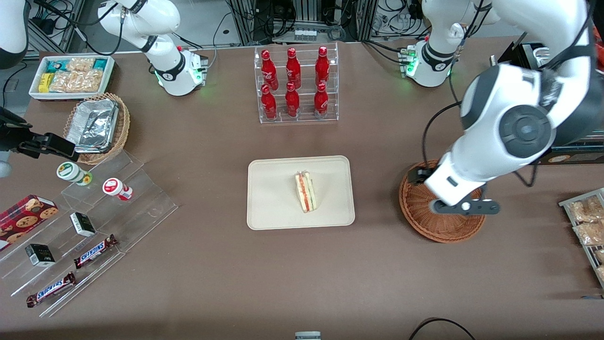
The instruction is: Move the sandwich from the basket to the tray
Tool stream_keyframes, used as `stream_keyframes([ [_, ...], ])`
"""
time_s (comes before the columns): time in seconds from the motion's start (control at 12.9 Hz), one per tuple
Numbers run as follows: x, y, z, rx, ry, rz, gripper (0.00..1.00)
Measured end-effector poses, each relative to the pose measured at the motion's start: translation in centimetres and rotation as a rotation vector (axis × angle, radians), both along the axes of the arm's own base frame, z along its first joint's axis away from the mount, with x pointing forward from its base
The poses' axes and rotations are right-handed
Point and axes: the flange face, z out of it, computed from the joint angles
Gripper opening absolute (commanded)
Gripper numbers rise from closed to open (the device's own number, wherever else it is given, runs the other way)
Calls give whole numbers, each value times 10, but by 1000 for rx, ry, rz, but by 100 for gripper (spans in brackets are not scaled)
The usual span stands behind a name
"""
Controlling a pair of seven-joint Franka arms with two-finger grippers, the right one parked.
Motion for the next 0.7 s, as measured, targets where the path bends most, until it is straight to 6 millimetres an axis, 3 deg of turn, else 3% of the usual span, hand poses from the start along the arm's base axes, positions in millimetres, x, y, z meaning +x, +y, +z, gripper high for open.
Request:
stream_keyframes([
  [0.23, -21, 31, 23, 10, 19, -14, 100],
  [0.7, -83, 111, 71, 24, 87, -49, 100],
])
